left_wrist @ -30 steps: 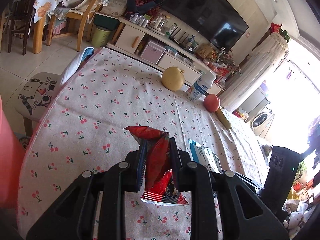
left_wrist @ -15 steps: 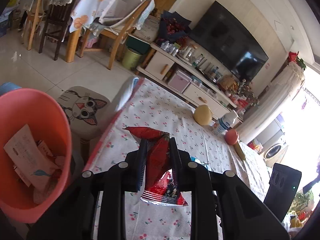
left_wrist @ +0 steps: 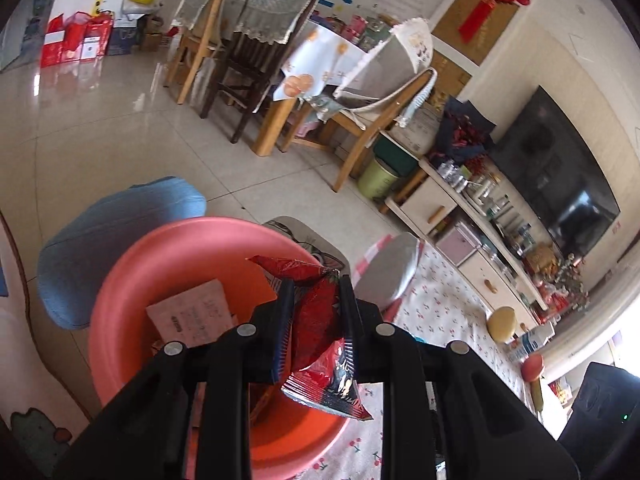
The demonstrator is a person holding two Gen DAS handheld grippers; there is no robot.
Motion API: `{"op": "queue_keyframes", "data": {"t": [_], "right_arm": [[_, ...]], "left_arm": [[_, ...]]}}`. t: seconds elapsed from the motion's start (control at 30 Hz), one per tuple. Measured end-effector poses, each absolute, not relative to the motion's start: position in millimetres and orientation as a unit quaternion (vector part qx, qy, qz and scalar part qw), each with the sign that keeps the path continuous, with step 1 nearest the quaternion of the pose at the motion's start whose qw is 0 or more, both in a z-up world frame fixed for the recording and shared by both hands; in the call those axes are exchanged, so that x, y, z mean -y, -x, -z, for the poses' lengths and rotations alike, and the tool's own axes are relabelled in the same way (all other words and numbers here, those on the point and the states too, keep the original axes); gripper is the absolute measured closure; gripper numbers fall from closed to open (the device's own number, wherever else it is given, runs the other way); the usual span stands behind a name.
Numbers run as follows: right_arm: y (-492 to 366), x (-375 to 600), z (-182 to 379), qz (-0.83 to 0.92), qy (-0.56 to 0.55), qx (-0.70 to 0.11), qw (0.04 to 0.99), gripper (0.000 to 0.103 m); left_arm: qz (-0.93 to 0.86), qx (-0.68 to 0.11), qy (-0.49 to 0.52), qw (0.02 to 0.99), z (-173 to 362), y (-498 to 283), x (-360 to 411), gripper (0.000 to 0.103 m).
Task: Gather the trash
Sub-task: 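Open both grippers to drop both packets into the bucket, then move both grippers back from the bucket to the table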
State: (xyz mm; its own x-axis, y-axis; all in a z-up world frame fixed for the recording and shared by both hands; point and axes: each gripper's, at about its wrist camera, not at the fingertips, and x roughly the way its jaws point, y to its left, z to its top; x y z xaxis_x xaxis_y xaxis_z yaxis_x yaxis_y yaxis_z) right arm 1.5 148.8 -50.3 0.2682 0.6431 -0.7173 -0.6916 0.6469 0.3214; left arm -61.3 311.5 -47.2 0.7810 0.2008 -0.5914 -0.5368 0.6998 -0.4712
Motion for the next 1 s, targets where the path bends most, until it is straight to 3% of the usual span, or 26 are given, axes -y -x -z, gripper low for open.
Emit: {"op": "queue_keyframes", "data": {"t": [0.4, 0.47, 0.53, 0.7, 0.83, 1.0], "right_arm": [[18, -212, 76, -0.44, 0.097, -0.424, 0.786, 0.059], [19, -214, 78, -0.443, 0.103, -0.418, 0.786, 0.057], [17, -213, 80, -0.45, 0.097, -0.417, 0.784, 0.057], [10, -200, 76, -0.459, 0.05, -0.419, 0.781, 0.042], [5, -179, 71, -0.445, 0.038, -0.412, 0.794, 0.034], [-4, -143, 67, -0.409, 0.021, -0.407, 0.816, 0.024]], "left_arm": [[-0.282, -0.271, 0.327, 0.86, 55, 69, -345, 0.076], [-0.285, -0.268, 0.327, 0.86, 55, 70, -347, 0.069], [-0.29, -0.266, 0.321, 0.861, 54, 69, -344, 0.051], [-0.292, -0.261, 0.313, 0.865, 53, 67, -337, 0.034], [-0.283, -0.252, 0.302, 0.875, 47, 62, -328, 0.021], [-0.259, -0.254, 0.281, 0.889, 43, 53, -312, 0.015]]}}
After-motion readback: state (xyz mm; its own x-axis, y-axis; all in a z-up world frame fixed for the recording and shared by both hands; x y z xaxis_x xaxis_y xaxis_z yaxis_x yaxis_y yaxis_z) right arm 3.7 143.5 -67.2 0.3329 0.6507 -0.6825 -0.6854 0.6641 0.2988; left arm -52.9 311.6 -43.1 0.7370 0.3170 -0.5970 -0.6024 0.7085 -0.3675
